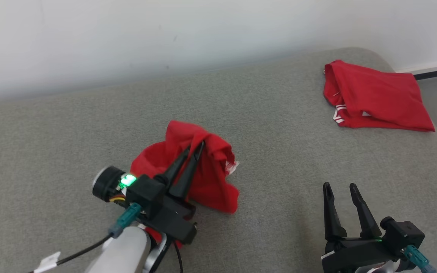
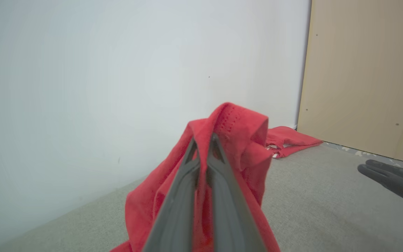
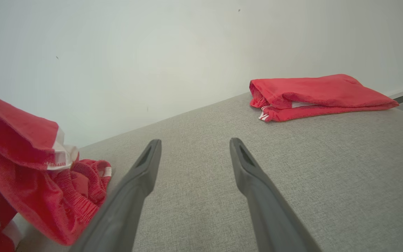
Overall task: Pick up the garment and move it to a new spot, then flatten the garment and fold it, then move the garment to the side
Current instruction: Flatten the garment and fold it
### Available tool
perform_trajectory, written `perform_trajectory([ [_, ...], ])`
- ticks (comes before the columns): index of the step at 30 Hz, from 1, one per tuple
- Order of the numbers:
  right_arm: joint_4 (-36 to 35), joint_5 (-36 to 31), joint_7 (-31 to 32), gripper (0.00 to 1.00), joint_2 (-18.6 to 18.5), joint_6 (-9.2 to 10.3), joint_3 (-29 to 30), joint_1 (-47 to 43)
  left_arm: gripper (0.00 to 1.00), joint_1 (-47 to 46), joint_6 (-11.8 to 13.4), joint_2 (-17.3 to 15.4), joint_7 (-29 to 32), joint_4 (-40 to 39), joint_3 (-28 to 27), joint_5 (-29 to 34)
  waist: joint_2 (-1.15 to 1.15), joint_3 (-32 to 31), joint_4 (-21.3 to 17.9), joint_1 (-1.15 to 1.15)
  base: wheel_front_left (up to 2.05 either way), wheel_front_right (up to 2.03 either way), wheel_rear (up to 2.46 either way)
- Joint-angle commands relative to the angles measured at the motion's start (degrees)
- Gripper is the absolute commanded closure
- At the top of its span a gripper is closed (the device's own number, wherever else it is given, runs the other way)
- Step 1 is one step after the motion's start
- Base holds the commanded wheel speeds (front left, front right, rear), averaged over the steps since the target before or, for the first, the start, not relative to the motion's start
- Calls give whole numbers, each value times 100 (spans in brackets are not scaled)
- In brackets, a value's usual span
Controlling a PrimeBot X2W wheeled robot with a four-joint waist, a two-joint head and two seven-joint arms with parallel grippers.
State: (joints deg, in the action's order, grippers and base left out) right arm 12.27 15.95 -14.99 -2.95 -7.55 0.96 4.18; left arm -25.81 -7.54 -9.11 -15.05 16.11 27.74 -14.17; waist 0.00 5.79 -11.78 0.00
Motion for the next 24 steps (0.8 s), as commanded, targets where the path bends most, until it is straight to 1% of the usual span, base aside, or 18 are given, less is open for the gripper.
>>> perform_trajectory([
  [1,-5,12,-25,0,17,16,-11,-31,100,-136,12,-89,-17,-148,-84,-45,0,-27,119,0,0,0,0],
  [3,-2,34,-25,0,16,16,-22,-25,100,-189,16,-151,-16,-249,-219,-133,0,-19,163,0,0,0,0],
  [6,3,61,-25,0,16,16,-52,-1,100,-190,76,-365,-15,-222,-460,-187,0,9,181,0,0,0,0],
  [7,3,61,-25,0,16,16,-52,-1,100,-190,76,-365,-15,-222,-460,-187,0,9,181,0,0,0,0],
  [11,24,84,-25,0,16,16,-66,29,100,37,208,-617,-15,-115,-838,-367,0,78,161,0,0,0,0],
  [14,50,68,-25,0,15,16,-66,58,100,265,298,-735,-15,57,-1160,-519,0,145,126,0,0,0,0],
  [17,60,15,-25,0,15,16,-52,97,100,504,348,-753,-16,283,-1475,-654,0,201,93,0,0,0,0],
  [21,61,-44,-25,0,18,16,-41,142,100,773,389,-667,-16,615,-1934,-817,0,251,54,0,0,0,0],
  [24,66,-84,-25,0,17,16,-36,160,100,907,394,-613,-16,817,-2294,-825,0,261,41,0,0,0,0],
])
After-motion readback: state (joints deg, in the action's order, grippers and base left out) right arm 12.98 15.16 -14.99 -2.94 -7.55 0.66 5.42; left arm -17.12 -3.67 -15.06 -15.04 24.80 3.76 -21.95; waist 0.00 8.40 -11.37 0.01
